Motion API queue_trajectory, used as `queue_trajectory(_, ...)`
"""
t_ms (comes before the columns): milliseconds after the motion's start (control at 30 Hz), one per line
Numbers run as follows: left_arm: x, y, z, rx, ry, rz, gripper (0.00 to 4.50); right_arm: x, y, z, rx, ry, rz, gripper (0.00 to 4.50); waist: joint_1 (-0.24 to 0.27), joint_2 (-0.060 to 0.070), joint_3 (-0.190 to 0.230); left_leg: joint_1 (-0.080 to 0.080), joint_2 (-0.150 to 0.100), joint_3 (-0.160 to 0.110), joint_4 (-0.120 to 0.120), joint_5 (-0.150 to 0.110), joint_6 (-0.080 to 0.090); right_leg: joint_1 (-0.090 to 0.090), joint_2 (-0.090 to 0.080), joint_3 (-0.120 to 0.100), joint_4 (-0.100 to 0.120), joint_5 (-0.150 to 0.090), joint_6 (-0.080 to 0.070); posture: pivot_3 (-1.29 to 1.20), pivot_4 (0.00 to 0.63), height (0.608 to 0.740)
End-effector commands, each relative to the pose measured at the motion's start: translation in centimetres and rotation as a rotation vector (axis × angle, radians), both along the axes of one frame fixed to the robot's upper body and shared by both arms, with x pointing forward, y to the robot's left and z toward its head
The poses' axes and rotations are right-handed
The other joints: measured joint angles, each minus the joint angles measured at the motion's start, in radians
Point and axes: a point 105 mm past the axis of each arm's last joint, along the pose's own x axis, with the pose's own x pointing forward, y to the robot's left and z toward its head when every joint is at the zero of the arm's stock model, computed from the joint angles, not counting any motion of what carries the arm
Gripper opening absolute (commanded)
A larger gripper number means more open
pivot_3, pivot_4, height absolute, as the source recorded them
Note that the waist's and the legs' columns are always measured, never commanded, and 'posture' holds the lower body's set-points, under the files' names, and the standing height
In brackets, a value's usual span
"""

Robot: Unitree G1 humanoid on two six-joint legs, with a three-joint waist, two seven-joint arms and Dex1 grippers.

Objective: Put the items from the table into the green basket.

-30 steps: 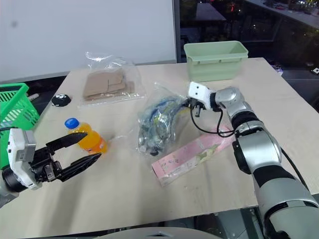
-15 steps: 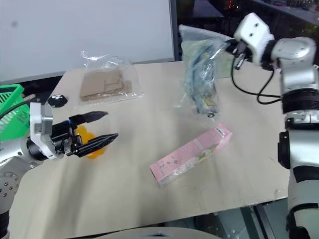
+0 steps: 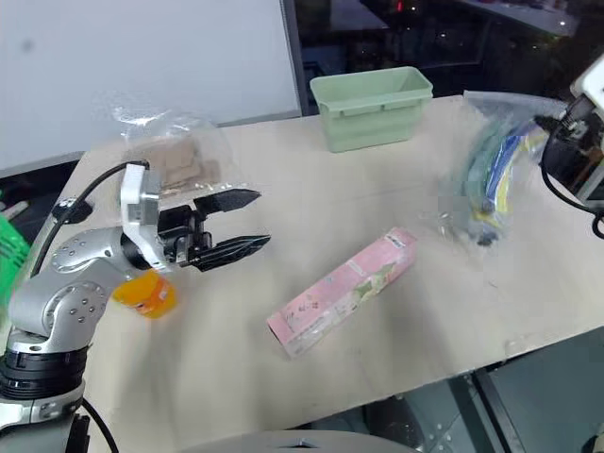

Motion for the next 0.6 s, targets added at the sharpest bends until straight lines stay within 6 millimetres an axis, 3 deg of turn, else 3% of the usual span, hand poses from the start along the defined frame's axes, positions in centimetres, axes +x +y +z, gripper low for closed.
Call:
queue_trajectory(33, -0.1, 0.0, 0.7, 0.004, -0.045, -0.015, 4.50, -1.0, -1.7, 2.8, 0.000, -0.113, -0.052, 4.21, -0.012, 0.000, 0.000, 0.001, 0.000, 0.001, 0.000, 0.000, 0.000, 0.000, 0.000, 0.002, 0.000, 0.000, 0.001, -0.14, 0.000, 0.740)
queue_trajectory(67, -0.2, 0.0, 0.6, 0.006, -0.040, -0.015, 4.50, -1.1, -2.2, 3.3, 0.012, -0.142, -0.070, 4.45, -0.019, 0.000, 0.000, 0.001, 0.000, 0.002, 0.000, 0.000, 0.000, 0.000, 0.000, 0.002, 0.000, 0.001, 0.001, -0.14, 0.000, 0.740)
queue_trajectory(233, -0.7, -0.6, -0.5, 0.041, -0.001, -0.021, 4.50, -1.9, -4.2, 4.1, -0.022, -0.175, -0.125, 4.45, -0.036, 0.001, 0.000, 0.002, 0.000, 0.003, 0.001, 0.000, 0.000, 0.001, 0.001, 0.005, 0.000, 0.002, 0.003, -0.13, 0.000, 0.740)
queue_trajectory(333, -1.3, -1.4, -1.4, 0.070, 0.021, -0.039, 4.50, -2.4, -3.5, 3.7, 0.035, -0.149, -0.060, 4.45, -0.037, 0.001, 0.000, 0.002, 0.000, 0.003, 0.001, 0.000, 0.000, 0.001, 0.001, 0.005, 0.000, 0.002, 0.003, -0.13, 0.000, 0.740)
queue_trajectory(500, -2.2, -3.4, -3.9, 0.148, 0.085, -0.021, 4.50, -6.1, 3.6, -0.3, 0.366, 0.036, 0.326, 4.45, -0.030, -0.001, -0.002, 0.002, 0.000, 0.000, 0.001, 0.000, 0.000, 0.003, 0.002, 0.005, 0.000, 0.002, 0.004, -0.16, 0.000, 0.740)
queue_trajectory(600, -2.1, -4.2, -5.6, 0.214, 0.112, 0.027, 4.50, -9.8, 6.7, -4.6, 0.493, 0.169, 0.388, 4.45, -0.016, -0.001, -0.003, 0.001, 0.000, -0.004, 0.001, 0.000, 0.000, 0.005, 0.002, 0.002, 0.001, 0.000, 0.007, -0.17, 0.000, 0.740)
